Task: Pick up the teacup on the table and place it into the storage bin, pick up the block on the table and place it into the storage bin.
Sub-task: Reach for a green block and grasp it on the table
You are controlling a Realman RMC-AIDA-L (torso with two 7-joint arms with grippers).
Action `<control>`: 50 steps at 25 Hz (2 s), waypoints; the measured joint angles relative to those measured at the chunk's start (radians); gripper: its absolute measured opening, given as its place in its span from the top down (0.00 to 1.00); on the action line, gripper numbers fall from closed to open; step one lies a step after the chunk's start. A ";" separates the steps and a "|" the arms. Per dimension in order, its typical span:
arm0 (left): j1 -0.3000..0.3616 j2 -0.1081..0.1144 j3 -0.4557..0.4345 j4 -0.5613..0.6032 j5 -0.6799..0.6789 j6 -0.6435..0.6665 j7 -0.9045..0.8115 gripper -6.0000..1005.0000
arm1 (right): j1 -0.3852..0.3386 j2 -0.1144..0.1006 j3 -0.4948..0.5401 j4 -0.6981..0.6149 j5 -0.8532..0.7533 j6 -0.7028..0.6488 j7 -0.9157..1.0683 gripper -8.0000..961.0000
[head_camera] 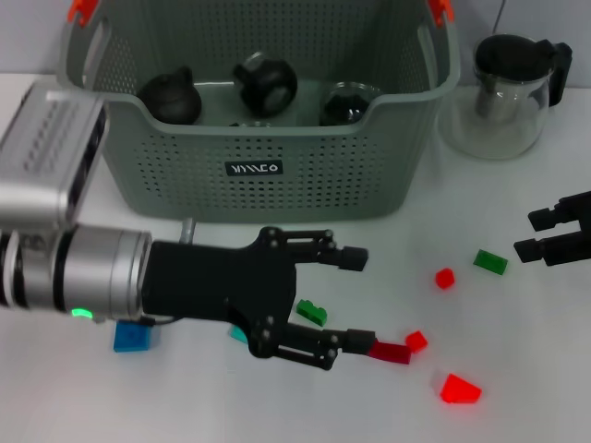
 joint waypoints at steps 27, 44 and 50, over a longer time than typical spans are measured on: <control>0.065 -0.014 -0.030 -0.132 0.015 -0.125 0.139 0.16 | 0.231 0.165 -0.243 0.028 -0.514 0.260 0.202 0.22; 0.057 -0.015 -0.034 -0.164 0.017 -0.137 0.137 0.17 | 0.232 0.172 -0.265 0.119 -0.511 0.386 0.200 0.23; 0.057 -0.015 -0.035 -0.165 0.017 -0.137 0.136 0.17 | 0.233 0.173 -0.265 0.125 -0.514 0.390 0.201 0.31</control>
